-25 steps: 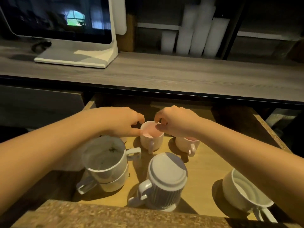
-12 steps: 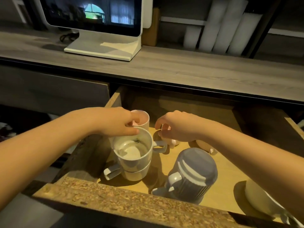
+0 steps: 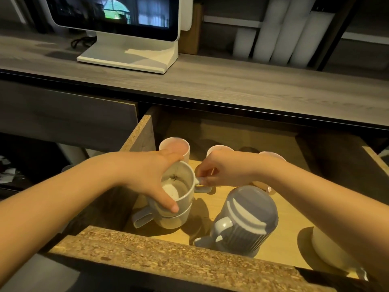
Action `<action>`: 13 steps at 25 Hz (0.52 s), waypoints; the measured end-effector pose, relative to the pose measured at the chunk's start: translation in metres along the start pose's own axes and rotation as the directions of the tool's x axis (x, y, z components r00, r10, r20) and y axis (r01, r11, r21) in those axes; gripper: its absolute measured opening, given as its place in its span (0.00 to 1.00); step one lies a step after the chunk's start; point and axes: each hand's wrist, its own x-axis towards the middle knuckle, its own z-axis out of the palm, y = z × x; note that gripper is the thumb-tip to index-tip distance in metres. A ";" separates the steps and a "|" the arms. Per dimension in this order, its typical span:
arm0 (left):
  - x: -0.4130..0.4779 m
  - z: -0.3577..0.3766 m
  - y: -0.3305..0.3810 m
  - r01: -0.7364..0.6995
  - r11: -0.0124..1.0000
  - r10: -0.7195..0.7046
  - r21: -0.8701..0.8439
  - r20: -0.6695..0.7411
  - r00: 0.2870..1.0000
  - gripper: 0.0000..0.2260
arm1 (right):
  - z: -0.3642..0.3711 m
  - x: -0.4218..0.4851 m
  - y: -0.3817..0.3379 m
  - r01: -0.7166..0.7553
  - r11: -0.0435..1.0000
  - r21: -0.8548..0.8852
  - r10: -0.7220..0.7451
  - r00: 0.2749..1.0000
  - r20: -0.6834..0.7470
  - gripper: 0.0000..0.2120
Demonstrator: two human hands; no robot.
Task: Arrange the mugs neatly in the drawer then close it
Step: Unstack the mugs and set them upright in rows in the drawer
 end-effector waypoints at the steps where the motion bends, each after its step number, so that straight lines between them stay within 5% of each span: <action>1: -0.001 0.001 0.000 -0.002 1.000 0.002 0.019 -0.002 1.000 0.41 | 0.000 0.000 0.000 -0.001 1.000 -0.005 0.001 1.000 0.004 0.13; 13: 0.001 -0.007 0.012 -0.011 0.989 0.025 0.147 -0.091 0.996 0.40 | -0.005 -0.016 0.003 -0.007 0.999 0.037 0.009 0.999 -0.032 0.13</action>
